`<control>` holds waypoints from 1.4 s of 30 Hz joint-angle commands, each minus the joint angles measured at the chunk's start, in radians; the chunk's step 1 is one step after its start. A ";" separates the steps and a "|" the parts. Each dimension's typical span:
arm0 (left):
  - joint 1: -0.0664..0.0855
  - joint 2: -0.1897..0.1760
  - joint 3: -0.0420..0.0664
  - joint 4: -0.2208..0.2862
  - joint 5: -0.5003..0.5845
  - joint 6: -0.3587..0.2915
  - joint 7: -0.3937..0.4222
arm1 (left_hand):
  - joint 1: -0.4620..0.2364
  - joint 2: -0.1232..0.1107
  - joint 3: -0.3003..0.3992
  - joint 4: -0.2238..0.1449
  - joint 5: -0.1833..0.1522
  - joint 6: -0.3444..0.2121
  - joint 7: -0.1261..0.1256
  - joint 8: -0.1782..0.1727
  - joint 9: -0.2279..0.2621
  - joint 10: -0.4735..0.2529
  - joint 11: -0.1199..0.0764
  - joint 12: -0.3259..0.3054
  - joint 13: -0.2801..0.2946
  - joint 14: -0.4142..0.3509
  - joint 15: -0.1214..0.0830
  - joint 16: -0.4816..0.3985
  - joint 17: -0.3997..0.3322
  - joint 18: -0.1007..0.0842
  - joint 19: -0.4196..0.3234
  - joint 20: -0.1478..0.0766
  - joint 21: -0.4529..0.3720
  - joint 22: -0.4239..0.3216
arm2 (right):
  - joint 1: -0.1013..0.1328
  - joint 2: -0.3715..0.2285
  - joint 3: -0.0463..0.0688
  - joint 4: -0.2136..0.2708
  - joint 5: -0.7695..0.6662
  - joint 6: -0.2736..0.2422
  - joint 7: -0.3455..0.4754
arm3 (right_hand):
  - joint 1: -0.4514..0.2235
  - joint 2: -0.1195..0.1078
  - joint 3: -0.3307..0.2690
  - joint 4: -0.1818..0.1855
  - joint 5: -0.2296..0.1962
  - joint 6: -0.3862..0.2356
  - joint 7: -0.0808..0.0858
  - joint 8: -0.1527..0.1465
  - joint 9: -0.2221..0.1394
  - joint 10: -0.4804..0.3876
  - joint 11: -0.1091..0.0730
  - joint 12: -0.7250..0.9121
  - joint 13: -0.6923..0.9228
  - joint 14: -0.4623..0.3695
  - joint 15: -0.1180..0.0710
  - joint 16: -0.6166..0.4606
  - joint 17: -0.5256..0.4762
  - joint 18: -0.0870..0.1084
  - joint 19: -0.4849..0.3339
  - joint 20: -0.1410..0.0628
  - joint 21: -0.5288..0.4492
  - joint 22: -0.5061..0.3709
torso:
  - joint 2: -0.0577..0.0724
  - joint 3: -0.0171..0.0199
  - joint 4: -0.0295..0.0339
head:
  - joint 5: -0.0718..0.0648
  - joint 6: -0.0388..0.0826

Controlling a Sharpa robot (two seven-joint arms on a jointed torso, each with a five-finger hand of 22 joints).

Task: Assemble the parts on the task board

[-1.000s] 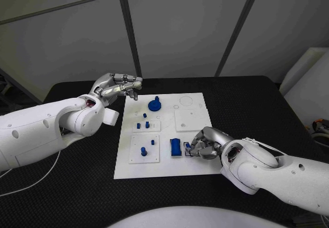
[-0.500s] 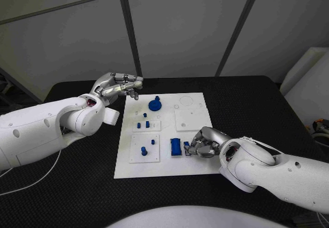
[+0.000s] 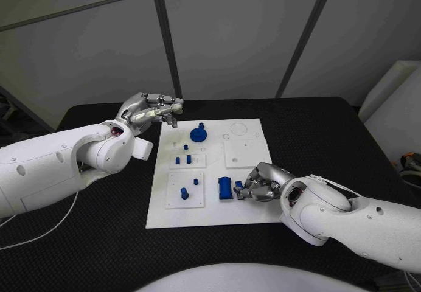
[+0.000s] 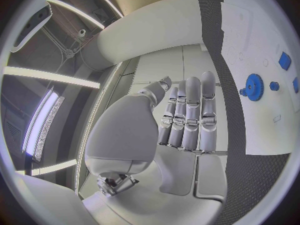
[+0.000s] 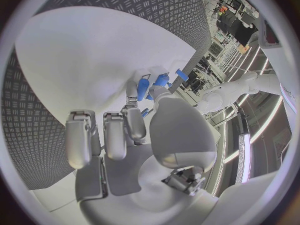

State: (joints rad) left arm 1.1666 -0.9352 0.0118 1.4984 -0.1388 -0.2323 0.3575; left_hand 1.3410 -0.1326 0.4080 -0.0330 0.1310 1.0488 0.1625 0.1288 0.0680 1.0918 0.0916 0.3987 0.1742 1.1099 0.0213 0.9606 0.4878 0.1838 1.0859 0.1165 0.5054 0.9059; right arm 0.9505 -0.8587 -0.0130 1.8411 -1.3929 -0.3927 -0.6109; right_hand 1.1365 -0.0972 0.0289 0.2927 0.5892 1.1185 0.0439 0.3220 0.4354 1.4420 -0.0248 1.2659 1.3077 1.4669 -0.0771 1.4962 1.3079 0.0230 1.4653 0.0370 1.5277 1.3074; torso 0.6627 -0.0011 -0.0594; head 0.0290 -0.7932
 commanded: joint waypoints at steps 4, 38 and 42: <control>0.001 -0.001 0.001 0.001 0.002 0.012 0.006 | -0.003 0.010 -0.005 0.000 0.002 -0.009 0.001 0.004 -0.001 -0.005 -0.002 0.006 0.001 -0.006 -0.001 -0.004 -0.001 -0.002 -0.003 0.005 -0.004 -0.001 | -0.001 -0.004 -0.002 0.020 0.008 0.011 0.026 | -0.029 0.007 -0.021 -0.001 -0.017 -0.009 0.001 0.006 0.003 0.007 0.000 0.008 0.053 0.080 -0.006 0.004 0.146 -0.010 0.071 -0.004 0.002 0.232 | 0.000 0.0003 -0.0003 | 0.000 -0.002; 0.001 -0.001 0.001 -0.004 0.002 0.004 0.012 | 0.003 0.016 -0.003 -0.002 0.004 -0.009 0.001 0.006 0.000 -0.007 -0.002 0.009 0.002 -0.006 -0.002 -0.002 -0.002 -0.002 -0.001 0.005 -0.006 -0.002 | -0.001 -0.051 -0.003 0.036 -0.012 0.043 0.060 | 0.121 0.037 -0.047 -0.068 -0.375 -0.014 0.000 0.013 0.018 0.007 -0.001 0.006 0.059 0.080 -0.007 0.004 0.149 -0.010 0.070 -0.006 0.000 0.232 | 0.000 0.0002 0.0011 | 0.001 -0.003; 0.001 0.000 0.001 -0.004 0.002 0.004 0.011 | 0.005 0.018 -0.003 -0.002 0.004 -0.009 0.001 0.006 0.000 -0.007 -0.002 0.010 0.002 -0.006 -0.002 -0.002 -0.003 -0.002 -0.001 0.005 -0.006 -0.002 | -0.001 -0.047 -0.003 0.023 -0.013 0.047 0.061 | 0.121 0.038 -0.048 -0.068 -0.377 -0.014 0.000 0.014 0.018 0.007 -0.001 0.006 0.059 0.080 -0.007 0.004 0.148 -0.010 0.070 -0.006 0.000 0.232 | 0.001 0.0000 0.0002 | 0.001 -0.003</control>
State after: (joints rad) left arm 1.1666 -0.9361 0.0118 1.4940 -0.1387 -0.2334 0.3586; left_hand 1.3436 -0.1221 0.4080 -0.0329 0.1310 1.0451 0.1661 0.1289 0.0680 1.0920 0.0914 0.4056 0.1748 1.1099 0.0214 0.9606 0.4865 0.1838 1.0859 0.1165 0.5055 0.9049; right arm 0.9486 -0.9067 -0.0155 1.8661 -1.3978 -0.3611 -0.5658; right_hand 1.2529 -0.0628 -0.0137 0.2250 0.2172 1.1084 0.0409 0.3302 0.4522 1.4454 -0.0286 1.2738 1.3079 1.4632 -0.0807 1.4962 1.3075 0.0229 1.4653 0.0371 1.5277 1.3074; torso 0.6633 -0.0008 -0.0587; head 0.0306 -0.7968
